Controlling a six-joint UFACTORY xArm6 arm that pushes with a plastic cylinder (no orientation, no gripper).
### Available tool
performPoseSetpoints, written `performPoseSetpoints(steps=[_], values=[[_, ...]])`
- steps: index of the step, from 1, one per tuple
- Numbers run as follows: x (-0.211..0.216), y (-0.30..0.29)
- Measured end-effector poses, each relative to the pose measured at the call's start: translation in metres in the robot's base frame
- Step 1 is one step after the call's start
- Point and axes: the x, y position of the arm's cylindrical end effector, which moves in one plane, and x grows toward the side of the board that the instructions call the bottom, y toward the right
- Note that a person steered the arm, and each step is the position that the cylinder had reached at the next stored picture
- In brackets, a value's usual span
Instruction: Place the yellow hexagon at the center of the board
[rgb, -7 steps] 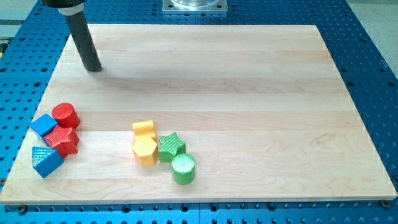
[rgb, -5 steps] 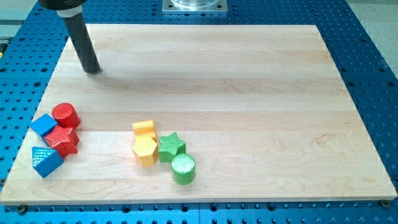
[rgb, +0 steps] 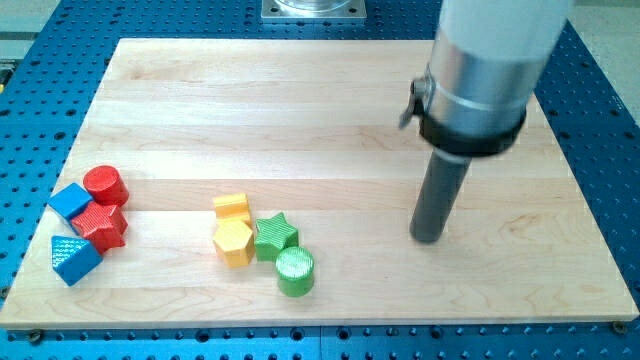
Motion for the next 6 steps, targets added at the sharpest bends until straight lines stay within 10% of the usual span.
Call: performPoseSetpoints(steps=[6], values=[[0.035,-0.186]])
